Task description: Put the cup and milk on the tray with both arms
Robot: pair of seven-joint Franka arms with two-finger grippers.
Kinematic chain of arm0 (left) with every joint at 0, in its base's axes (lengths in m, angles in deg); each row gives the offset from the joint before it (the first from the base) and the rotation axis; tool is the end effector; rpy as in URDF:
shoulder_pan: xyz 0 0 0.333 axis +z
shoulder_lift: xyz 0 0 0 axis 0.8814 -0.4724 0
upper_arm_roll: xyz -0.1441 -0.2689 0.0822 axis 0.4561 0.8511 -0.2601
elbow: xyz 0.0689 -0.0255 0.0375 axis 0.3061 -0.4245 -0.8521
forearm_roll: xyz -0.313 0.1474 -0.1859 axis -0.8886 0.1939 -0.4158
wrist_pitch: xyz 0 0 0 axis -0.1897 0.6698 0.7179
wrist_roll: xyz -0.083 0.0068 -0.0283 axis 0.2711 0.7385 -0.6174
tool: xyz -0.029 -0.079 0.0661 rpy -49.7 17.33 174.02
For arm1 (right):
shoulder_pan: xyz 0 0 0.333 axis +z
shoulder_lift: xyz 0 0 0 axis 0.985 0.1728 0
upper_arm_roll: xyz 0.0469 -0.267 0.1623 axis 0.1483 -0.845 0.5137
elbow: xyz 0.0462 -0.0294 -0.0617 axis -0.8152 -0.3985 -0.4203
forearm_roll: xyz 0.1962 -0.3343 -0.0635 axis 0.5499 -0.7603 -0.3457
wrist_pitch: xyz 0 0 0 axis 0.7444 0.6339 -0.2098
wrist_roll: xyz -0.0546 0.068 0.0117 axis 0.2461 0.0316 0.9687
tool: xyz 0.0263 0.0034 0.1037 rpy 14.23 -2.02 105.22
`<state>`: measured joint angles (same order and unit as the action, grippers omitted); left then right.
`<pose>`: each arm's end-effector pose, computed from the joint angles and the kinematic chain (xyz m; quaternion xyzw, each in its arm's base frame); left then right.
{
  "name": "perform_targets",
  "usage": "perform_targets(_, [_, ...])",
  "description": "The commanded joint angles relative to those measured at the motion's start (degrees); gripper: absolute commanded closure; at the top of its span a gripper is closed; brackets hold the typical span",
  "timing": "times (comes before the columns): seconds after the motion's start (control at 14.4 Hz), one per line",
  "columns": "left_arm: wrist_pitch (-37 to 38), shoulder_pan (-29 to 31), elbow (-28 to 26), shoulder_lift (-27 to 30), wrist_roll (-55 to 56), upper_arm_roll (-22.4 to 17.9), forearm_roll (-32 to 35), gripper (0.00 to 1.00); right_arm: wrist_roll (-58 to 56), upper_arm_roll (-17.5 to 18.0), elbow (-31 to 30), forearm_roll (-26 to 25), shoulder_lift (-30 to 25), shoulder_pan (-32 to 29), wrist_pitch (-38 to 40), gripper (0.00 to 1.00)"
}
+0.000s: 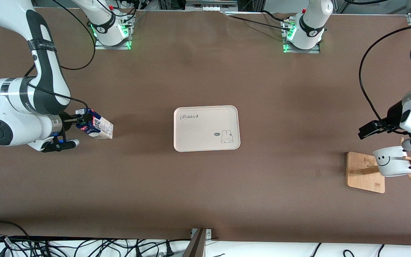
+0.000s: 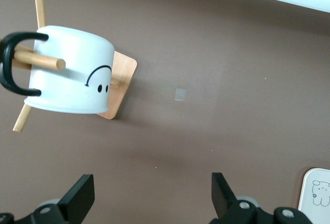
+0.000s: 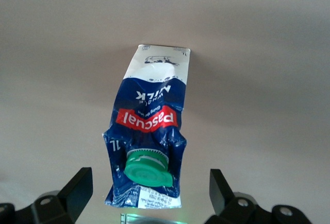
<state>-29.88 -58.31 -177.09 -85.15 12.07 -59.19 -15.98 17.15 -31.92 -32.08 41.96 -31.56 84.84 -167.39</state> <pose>0.6278 0.0119 0.5128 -0.9909 -0.1246 -0.0514 0.0019 0.6307 0.0323 0.3430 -0.9713 -0.0731 0.2256 0.0193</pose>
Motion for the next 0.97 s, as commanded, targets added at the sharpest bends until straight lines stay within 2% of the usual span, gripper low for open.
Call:
perform_targets(0.0, [-9.73,0.11,-14.19,9.15,1.42,0.05,1.37,0.00,-0.69,-0.04,-0.86,-0.59,-0.63,-0.05,0.93,0.00])
perform_targets(0.14, [-13.71,0.37,-18.51,11.36,1.51,0.05,1.28,0.00,-0.69,-0.04,-1.13,-0.59,-0.55,-0.13,0.93,0.00])
perform_targets(0.48, [-15.92,1.69,-21.41,12.59,3.86,0.05,1.28,0.00,-0.69,-0.04,-1.66,-0.59,0.16,-0.22,0.58,0.00])
perform_targets(0.83, [-23.38,3.44,-25.29,13.12,5.82,-0.03,1.28,0.00,-0.51,-0.04,-1.57,-0.32,0.51,-0.22,0.22,0.00])
perform_targets(0.9, [-24.61,3.88,-26.16,13.21,5.73,0.05,1.28,0.00,-0.60,-0.04,-1.57,-0.32,0.60,-0.22,0.22,0.05])
